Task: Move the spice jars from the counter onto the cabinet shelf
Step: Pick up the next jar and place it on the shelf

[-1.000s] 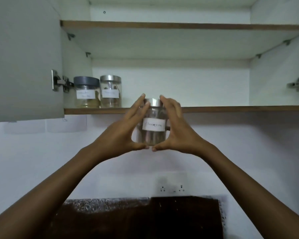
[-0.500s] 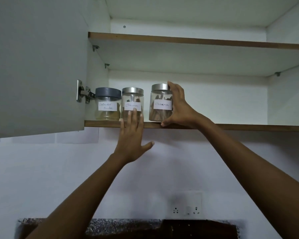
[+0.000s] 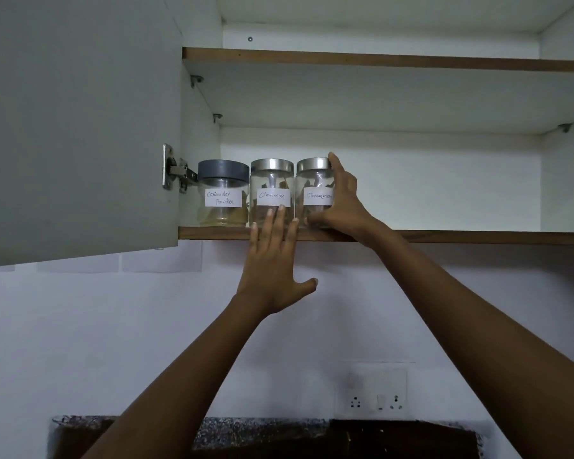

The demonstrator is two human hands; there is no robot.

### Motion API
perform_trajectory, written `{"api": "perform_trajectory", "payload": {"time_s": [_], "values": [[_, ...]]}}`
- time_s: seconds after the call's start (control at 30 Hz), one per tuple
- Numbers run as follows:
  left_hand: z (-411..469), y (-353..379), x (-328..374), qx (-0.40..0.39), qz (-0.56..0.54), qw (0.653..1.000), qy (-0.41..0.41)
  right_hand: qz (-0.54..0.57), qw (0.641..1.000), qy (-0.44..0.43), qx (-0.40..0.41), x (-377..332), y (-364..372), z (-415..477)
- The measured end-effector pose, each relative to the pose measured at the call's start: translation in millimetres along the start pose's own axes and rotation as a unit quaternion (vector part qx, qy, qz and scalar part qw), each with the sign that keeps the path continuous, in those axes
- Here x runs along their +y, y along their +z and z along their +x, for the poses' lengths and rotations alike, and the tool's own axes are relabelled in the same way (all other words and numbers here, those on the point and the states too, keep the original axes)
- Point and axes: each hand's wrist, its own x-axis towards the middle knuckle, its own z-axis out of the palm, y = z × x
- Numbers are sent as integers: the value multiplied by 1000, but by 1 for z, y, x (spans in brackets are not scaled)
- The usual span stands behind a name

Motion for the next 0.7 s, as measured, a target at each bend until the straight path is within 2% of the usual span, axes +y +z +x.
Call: {"api": "perform_trajectory", "payload": {"time_s": [0.3, 0.4, 0.5, 0.6, 0.7], "values": [[0, 4, -1, -14, 7, 1000, -2, -31, 999, 14, 15, 0, 7, -5], [-4, 0, 1, -22, -9, 1000, -12, -20, 997, 44, 67, -2, 4, -21], [-22, -5, 10, -11, -65, 997, -35, -23, 993, 48, 107, -9, 0, -58], [-65, -10, 29, 2, -134, 989, -56, -3, 991, 15, 134, -11, -2, -115], [-120, -18, 54, 16, -177, 982, -58, 28, 994, 8, 107, -8, -1, -182]]}}
